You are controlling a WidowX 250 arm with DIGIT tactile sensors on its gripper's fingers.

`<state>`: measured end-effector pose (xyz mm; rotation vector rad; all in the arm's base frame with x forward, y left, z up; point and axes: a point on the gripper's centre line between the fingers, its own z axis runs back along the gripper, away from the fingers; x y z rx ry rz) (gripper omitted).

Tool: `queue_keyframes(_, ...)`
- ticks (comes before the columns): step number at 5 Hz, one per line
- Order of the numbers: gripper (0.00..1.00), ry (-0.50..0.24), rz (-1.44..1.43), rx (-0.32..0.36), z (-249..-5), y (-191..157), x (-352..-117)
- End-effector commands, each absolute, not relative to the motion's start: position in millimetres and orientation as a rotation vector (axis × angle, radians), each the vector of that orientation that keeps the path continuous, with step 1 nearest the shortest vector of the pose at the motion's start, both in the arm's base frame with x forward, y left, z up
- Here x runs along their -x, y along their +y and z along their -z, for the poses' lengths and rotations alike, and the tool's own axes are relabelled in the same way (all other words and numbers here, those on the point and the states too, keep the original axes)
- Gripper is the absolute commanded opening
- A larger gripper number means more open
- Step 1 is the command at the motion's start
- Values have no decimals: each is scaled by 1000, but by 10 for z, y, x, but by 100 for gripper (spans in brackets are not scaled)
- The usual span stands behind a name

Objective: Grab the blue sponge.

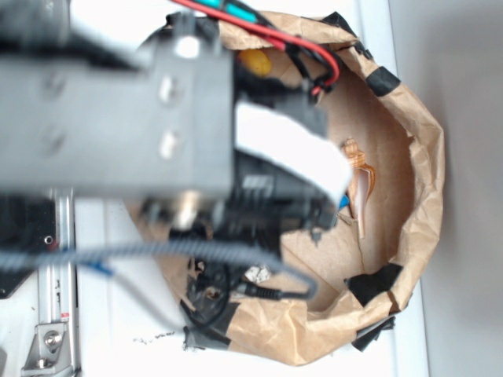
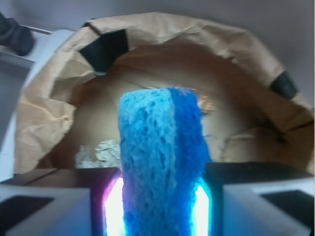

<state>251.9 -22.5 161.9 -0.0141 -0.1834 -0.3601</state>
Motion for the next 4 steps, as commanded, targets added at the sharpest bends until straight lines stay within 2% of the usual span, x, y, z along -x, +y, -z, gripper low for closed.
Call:
queue_keyframes(1,0,-136,276,12,-1647,-79,-2751)
queue_keyframes(3,0,-134,220,-12,-1676,-38,-2728)
queue_keyframes(4,0,-114,242,-20,-1606,-9,-2729)
